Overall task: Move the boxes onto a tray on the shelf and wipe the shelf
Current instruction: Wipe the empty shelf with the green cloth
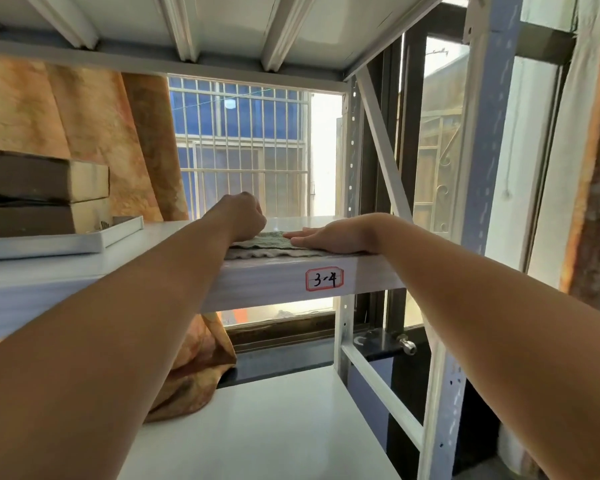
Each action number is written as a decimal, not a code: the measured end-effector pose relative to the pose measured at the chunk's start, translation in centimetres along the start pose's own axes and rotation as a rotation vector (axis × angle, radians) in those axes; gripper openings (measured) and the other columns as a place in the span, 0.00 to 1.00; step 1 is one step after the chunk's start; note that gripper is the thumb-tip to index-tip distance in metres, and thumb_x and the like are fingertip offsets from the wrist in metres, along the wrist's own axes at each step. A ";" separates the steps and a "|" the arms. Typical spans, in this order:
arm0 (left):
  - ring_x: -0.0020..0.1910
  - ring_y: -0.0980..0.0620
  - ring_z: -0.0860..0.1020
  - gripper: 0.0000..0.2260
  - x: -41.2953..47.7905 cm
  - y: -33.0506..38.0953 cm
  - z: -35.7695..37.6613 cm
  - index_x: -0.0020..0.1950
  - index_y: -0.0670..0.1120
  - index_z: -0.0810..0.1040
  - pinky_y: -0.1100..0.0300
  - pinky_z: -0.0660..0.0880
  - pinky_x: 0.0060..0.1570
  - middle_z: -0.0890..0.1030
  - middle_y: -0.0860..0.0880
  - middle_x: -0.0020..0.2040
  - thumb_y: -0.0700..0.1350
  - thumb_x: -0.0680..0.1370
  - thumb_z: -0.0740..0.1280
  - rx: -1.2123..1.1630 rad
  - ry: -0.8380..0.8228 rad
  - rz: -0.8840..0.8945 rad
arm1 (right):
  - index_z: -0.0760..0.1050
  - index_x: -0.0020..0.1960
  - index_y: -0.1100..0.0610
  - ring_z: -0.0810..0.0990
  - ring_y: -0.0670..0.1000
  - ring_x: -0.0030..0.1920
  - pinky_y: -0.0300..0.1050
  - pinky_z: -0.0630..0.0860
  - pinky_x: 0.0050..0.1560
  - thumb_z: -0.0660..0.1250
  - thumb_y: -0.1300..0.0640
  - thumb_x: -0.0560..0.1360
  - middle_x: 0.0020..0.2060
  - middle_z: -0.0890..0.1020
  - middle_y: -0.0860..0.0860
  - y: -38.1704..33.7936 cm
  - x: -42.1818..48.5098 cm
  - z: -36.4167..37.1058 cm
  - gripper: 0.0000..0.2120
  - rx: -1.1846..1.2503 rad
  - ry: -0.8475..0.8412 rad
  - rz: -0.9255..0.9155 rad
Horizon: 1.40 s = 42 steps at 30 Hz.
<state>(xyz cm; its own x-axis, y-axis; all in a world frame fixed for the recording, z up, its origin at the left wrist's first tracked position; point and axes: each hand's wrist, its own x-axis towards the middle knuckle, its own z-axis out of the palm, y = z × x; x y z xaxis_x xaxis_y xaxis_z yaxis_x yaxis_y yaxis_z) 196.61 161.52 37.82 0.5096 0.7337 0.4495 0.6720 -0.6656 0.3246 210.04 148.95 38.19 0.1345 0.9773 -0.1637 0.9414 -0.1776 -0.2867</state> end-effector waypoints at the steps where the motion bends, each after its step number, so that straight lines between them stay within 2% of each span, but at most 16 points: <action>1: 0.57 0.44 0.75 0.14 -0.1 0.2 -0.1 0.59 0.41 0.77 0.55 0.71 0.51 0.79 0.42 0.59 0.42 0.78 0.58 -0.004 0.000 0.019 | 0.50 0.76 0.37 0.73 0.52 0.64 0.48 0.64 0.62 0.45 0.38 0.80 0.71 0.68 0.52 0.0 -0.2 0.1 0.24 0.019 -0.001 0.000; 3: 0.56 0.43 0.75 0.13 -0.4 0.7 -0.3 0.56 0.40 0.79 0.55 0.71 0.52 0.81 0.42 0.56 0.40 0.78 0.58 -0.020 0.009 0.073 | 0.47 0.76 0.37 0.78 0.51 0.55 0.49 0.70 0.59 0.46 0.39 0.81 0.65 0.74 0.53 0.1 -0.4 0.3 0.24 0.073 -0.004 -0.002; 6: 0.48 0.47 0.75 0.12 -0.8 1.6 -0.2 0.53 0.40 0.81 0.58 0.69 0.47 0.82 0.43 0.51 0.39 0.78 0.59 -0.017 0.038 0.176 | 0.42 0.75 0.35 0.78 0.53 0.58 0.51 0.71 0.59 0.49 0.42 0.81 0.71 0.68 0.53 0.3 -0.1 0.4 0.26 0.103 0.022 -0.044; 9: 0.48 0.48 0.75 0.12 -1.0 2.2 0.0 0.53 0.42 0.81 0.57 0.70 0.48 0.82 0.43 0.52 0.39 0.77 0.59 0.001 0.042 0.235 | 0.49 0.74 0.34 0.81 0.54 0.56 0.54 0.75 0.60 0.50 0.46 0.82 0.67 0.73 0.54 -0.4 0.0 0.1 0.23 0.073 0.062 -0.035; 12: 0.52 0.46 0.77 0.12 -0.9 2.3 -0.1 0.55 0.42 0.79 0.56 0.72 0.50 0.81 0.44 0.54 0.39 0.77 0.59 -0.002 0.078 0.223 | 0.60 0.73 0.39 0.82 0.53 0.48 0.51 0.76 0.56 0.47 0.47 0.82 0.57 0.80 0.56 -1.5 0.3 0.2 0.20 0.039 0.075 -0.020; 14: 0.51 0.47 0.76 0.11 -0.8 2.2 -0.1 0.55 0.42 0.78 0.57 0.71 0.48 0.81 0.45 0.53 0.39 0.77 0.59 0.019 0.095 0.213 | 0.62 0.72 0.42 0.81 0.50 0.45 0.48 0.75 0.53 0.44 0.43 0.82 0.54 0.81 0.56 -1.7 0.5 0.5 0.21 0.019 0.050 -0.047; 16: 0.48 0.47 0.77 0.10 -0.7 2.4 0.2 0.53 0.43 0.78 0.56 0.72 0.45 0.81 0.45 0.50 0.40 0.77 0.59 0.095 0.079 0.229 | 0.58 0.72 0.40 0.80 0.49 0.47 0.47 0.72 0.52 0.43 0.40 0.81 0.50 0.80 0.51 -1.7 0.8 0.6 0.21 -0.030 0.025 -0.058; 19: 0.46 0.46 0.78 0.10 -0.1 2.8 0.3 0.52 0.44 0.78 0.56 0.72 0.42 0.81 0.45 0.48 0.41 0.77 0.58 0.171 0.093 0.250 | 0.54 0.73 0.37 0.79 0.53 0.56 0.50 0.71 0.59 0.42 0.35 0.79 0.59 0.78 0.53 -1.3 1.9 0.2 0.24 -0.052 -0.010 -0.062; 21: 0.48 0.45 0.78 0.10 0.6 3.0 -0.1 0.52 0.44 0.78 0.54 0.74 0.45 0.80 0.45 0.48 0.42 0.77 0.59 0.163 0.078 0.260 | 0.54 0.73 0.36 0.79 0.53 0.58 0.54 0.71 0.63 0.43 0.32 0.77 0.65 0.75 0.54 -1.0 2.7 -0.1 0.26 -0.047 -0.041 -0.074; 24: 0.50 0.45 0.78 0.10 1.9 2.2 -0.6 0.53 0.42 0.79 0.52 0.76 0.52 0.81 0.44 0.50 0.41 0.77 0.60 0.154 0.015 0.268 | 0.52 0.74 0.37 0.76 0.51 0.60 0.47 0.70 0.60 0.43 0.35 0.79 0.70 0.69 0.52 -0.7 3.8 -0.3 0.24 -0.022 -0.053 -0.082; 25: 0.51 0.45 0.78 0.10 2.4 1.8 -0.7 0.52 0.42 0.79 0.52 0.76 0.53 0.82 0.43 0.51 0.41 0.77 0.60 0.169 0.000 0.271 | 0.52 0.75 0.37 0.74 0.52 0.63 0.47 0.68 0.61 0.43 0.36 0.79 0.71 0.67 0.52 -0.6 4.4 -0.4 0.24 -0.021 -0.049 -0.077; 28: 0.51 0.45 0.78 0.10 3.5 0.8 -1.0 0.53 0.41 0.80 0.53 0.75 0.53 0.82 0.43 0.51 0.41 0.78 0.60 0.213 -0.046 0.265 | 0.49 0.76 0.39 0.60 0.55 0.74 0.54 0.57 0.71 0.43 0.36 0.79 0.76 0.59 0.51 -0.2 6.3 -0.9 0.26 -0.099 -0.054 -0.044; 32: 0.49 0.48 0.76 0.11 5.1 0.3 -1.1 0.55 0.42 0.80 0.56 0.74 0.53 0.81 0.45 0.52 0.41 0.78 0.60 0.251 -0.085 0.265 | 0.45 0.78 0.43 0.55 0.55 0.76 0.54 0.53 0.72 0.41 0.41 0.81 0.77 0.55 0.52 -0.4 8.3 -2.0 0.26 -0.204 -0.054 0.018; 37: 0.47 0.51 0.72 0.11 6.9 0.1 -1.3 0.54 0.43 0.80 0.58 0.72 0.51 0.80 0.47 0.48 0.41 0.78 0.59 0.260 -0.066 0.287 | 0.44 0.78 0.47 0.52 0.54 0.77 0.52 0.49 0.73 0.41 0.44 0.83 0.78 0.53 0.53 0.0 11.6 -3.3 0.25 -0.289 -0.034 0.064; 42: 0.50 0.47 0.78 0.11 7.7 -1.9 -0.5 0.55 0.44 0.80 0.54 0.76 0.54 0.82 0.45 0.52 0.41 0.77 0.60 0.182 -0.034 0.230 | 0.46 0.78 0.45 0.54 0.56 0.76 0.54 0.52 0.73 0.41 0.40 0.81 0.78 0.53 0.53 0.3 15.4 -4.5 0.26 -0.304 -0.037 0.141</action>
<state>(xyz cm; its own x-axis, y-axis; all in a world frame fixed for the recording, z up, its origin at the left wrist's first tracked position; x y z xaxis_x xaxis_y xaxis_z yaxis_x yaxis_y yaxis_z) 198.99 168.36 41.09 0.6752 0.5725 0.4651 0.6206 -0.7817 0.0611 213.81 164.48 39.79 0.2640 0.9398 -0.2170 0.9642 -0.2627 0.0352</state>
